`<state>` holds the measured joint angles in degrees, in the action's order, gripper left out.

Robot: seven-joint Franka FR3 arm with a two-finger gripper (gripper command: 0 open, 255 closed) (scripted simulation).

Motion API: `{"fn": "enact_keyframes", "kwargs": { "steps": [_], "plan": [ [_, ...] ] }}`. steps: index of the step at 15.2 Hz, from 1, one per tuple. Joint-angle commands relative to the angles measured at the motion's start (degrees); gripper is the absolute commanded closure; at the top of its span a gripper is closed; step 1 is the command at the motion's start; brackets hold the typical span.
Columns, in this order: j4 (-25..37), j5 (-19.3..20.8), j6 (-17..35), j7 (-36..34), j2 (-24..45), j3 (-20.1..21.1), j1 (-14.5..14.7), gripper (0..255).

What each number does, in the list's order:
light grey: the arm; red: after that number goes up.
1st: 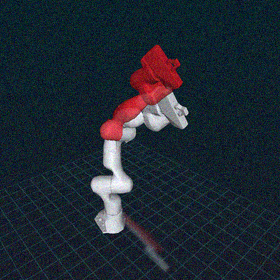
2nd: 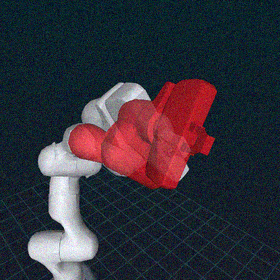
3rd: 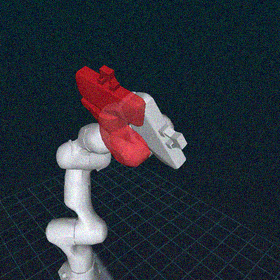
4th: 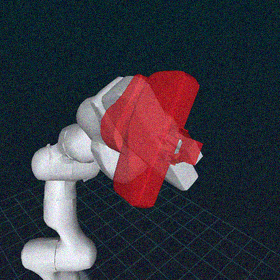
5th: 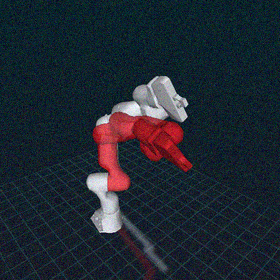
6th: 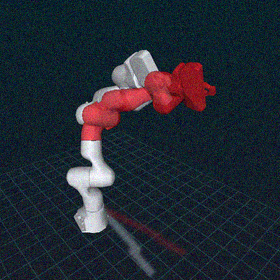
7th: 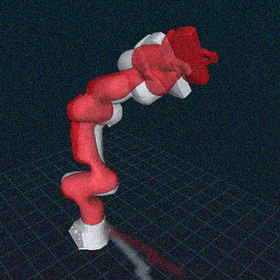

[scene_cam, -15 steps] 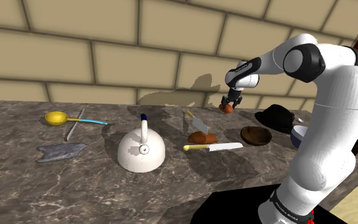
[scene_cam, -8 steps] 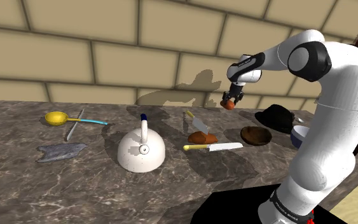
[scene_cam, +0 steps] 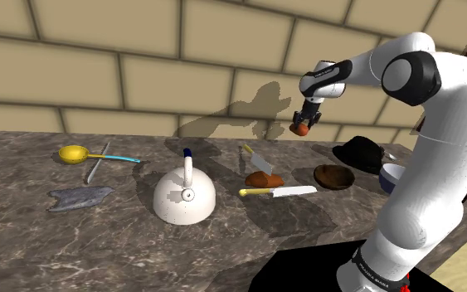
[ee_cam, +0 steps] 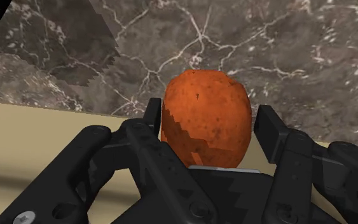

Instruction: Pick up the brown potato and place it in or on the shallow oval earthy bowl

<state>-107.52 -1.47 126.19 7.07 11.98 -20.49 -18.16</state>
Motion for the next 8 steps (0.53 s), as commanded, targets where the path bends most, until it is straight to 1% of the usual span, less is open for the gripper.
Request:
{"fn": "enact_keyframes", "kwargs": {
  "steps": [1, 8],
  "plan": [
    [0.87, 0.27, -1.5, -0.06, -0.66, -0.09, 0.03, 255],
    [4.42, 0.9, -6.5, -0.3, -2.19, -0.24, 0.17, 255]
  ]
}}
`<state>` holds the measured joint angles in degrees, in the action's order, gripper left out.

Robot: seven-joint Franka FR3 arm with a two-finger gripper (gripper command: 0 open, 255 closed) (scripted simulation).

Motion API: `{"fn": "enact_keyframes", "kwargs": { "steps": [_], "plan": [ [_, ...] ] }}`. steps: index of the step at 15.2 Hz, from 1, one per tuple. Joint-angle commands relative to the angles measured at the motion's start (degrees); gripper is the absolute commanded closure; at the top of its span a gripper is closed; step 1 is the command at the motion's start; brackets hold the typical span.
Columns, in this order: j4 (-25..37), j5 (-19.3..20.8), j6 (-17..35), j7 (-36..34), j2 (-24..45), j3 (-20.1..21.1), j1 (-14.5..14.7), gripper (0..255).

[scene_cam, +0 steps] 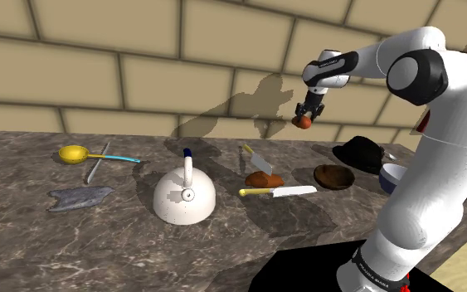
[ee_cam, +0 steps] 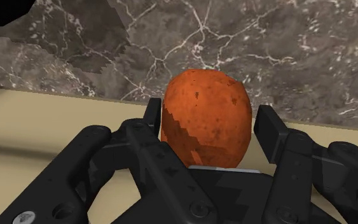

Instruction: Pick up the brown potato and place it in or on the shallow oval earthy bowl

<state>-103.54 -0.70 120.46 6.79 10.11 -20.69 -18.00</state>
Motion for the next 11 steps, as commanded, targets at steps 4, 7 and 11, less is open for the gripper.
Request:
{"fn": "enact_keyframes", "kwargs": {
  "steps": [4, 7, 11],
  "plan": [
    [2.79, 0.36, -3.69, -0.08, -0.94, -0.09, 0.05, 255],
    [4.7, 0.48, -5.91, -0.08, -1.27, -0.12, 0.06, 255],
    [-0.19, 2.48, -5.86, -0.87, -6.41, -0.29, 0.6, 255]
  ]
}}
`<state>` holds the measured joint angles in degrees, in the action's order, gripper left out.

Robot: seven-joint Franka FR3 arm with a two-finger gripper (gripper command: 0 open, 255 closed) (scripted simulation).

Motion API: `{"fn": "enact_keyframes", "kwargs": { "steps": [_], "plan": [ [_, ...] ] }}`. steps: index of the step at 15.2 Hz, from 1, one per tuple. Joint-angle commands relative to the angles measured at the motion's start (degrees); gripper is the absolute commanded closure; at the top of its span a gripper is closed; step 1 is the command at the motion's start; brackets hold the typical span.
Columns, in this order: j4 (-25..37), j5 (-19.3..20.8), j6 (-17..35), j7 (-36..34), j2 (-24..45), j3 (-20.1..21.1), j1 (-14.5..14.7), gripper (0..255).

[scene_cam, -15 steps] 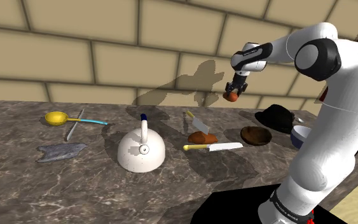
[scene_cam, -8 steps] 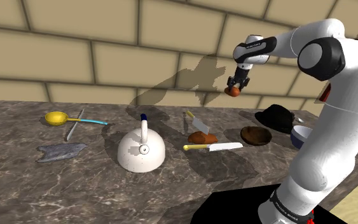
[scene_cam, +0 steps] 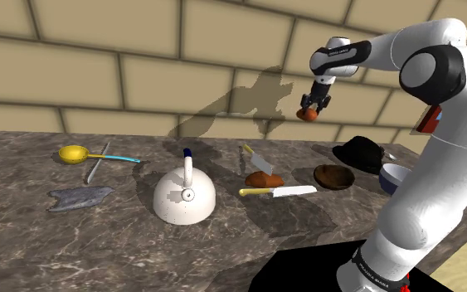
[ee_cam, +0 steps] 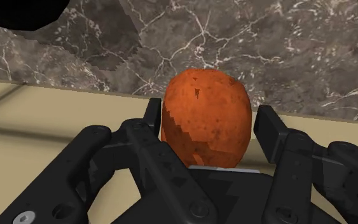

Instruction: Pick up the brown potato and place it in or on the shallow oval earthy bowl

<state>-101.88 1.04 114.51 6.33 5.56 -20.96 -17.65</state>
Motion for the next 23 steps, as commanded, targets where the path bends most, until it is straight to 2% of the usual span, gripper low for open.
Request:
{"fn": "enact_keyframes", "kwargs": {
  "steps": [1, 6, 11, 17, 22, 23],
  "plan": [
    [-4.62, 1.74, 0.54, -0.83, -4.34, -0.03, 0.41, 255],
    [-17.05, 6.54, 1.4, -3.02, -16.51, 0.45, 0.18, 255],
    [-27.54, 10.5, 0.13, -4.65, -28.55, 1.61, -1.5, 255],
    [-38.01, 13.75, -4.06, -5.19, -43.25, 3.19, -4.61, 255],
    [-45.2, 15.42, -10.09, -4.26, -56.44, 4.35, -7.77, 255],
    [-46.0, 15.57, -9.36, -4.31, -56.49, 4.22, -7.88, 255]
  ]
}}
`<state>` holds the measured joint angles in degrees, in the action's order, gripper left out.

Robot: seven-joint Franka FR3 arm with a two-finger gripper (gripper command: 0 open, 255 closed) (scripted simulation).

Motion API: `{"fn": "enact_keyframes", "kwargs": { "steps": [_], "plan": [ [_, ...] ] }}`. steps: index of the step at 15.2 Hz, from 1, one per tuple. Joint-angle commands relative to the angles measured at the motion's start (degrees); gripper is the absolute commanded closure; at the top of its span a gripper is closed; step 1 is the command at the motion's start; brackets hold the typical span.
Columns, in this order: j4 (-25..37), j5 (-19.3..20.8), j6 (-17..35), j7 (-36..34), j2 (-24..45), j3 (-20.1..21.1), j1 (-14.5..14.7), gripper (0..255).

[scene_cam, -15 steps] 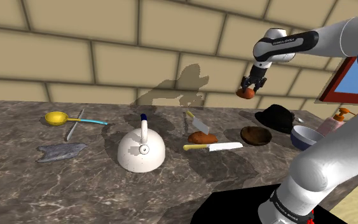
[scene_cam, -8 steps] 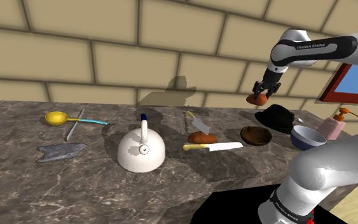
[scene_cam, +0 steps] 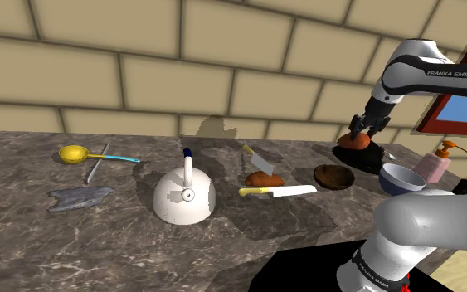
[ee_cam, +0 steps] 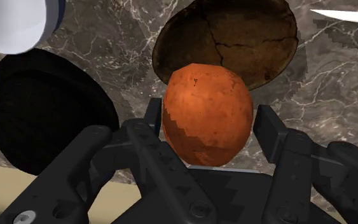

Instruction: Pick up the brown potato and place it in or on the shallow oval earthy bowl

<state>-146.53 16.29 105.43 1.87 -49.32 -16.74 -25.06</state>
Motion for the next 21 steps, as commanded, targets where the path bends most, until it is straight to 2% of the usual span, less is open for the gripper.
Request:
{"fn": "enact_keyframes", "kwargs": {
  "steps": [1, 15, 21],
  "plan": [
    [-2.13, 0.49, 0.44, 0.08, -1.67, -0.16, -0.55, 255],
    [-12.18, 3.33, 11.5, -0.83, -0.59, -2.76, -1.81, 255],
    [-12.57, 3.47, 12.01, -0.87, -0.46, -2.89, -1.87, 255]
  ]
}}
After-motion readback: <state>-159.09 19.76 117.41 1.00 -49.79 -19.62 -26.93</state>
